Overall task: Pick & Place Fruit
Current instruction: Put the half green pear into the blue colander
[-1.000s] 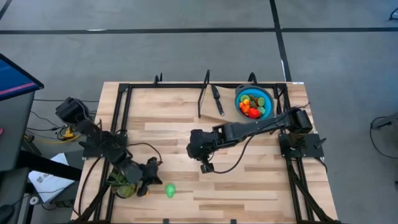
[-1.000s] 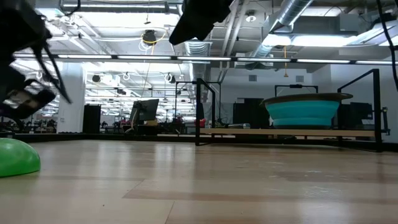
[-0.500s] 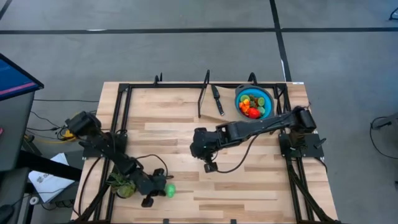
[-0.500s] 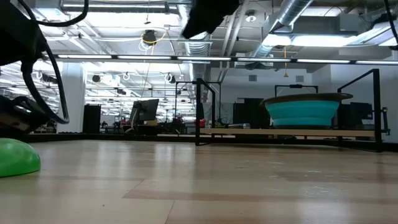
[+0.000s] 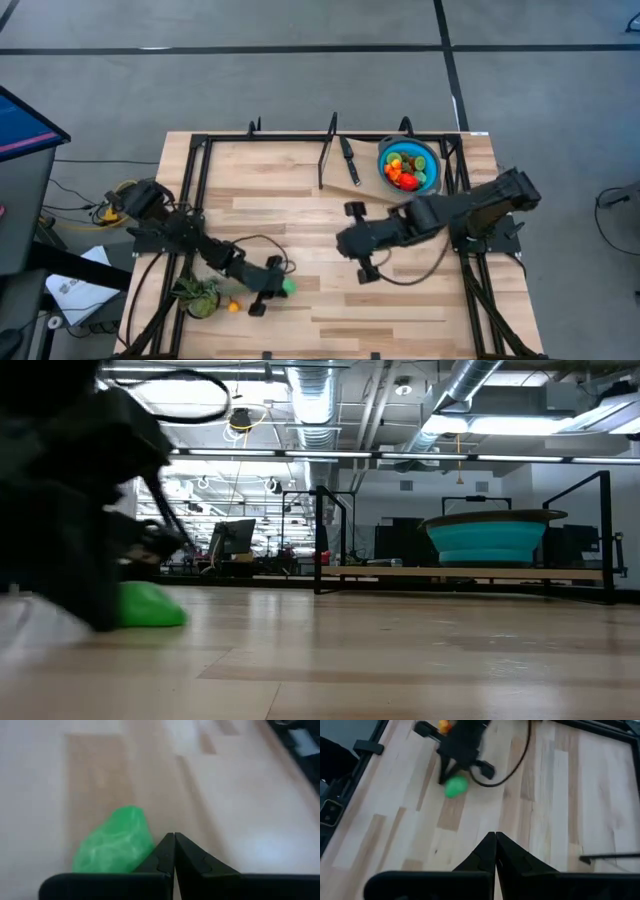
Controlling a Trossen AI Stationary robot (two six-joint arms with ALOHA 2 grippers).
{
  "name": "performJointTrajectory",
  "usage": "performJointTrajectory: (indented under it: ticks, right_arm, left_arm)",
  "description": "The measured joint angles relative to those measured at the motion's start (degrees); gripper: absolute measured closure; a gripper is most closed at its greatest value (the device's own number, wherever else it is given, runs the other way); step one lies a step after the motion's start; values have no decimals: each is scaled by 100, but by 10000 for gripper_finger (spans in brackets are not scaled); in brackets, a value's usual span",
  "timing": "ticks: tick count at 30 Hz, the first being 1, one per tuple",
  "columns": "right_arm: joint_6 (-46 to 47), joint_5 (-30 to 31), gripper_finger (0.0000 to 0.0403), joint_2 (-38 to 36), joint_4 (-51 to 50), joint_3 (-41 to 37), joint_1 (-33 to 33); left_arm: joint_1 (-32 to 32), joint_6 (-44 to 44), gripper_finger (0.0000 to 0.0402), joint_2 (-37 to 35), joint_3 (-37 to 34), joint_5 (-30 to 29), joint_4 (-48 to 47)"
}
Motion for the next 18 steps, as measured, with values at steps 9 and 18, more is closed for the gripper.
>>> performJointTrajectory:
  ticks: [9,18]
  right_arm:
    - [1169,1218,403,-202,-737,0,1095]
    - [2001,1697,403,-202,-904,0,1751]
  left_arm:
    - [1126,1193,402,236,-2,315,219]
    - [2000,2027,401,432,60,857,663]
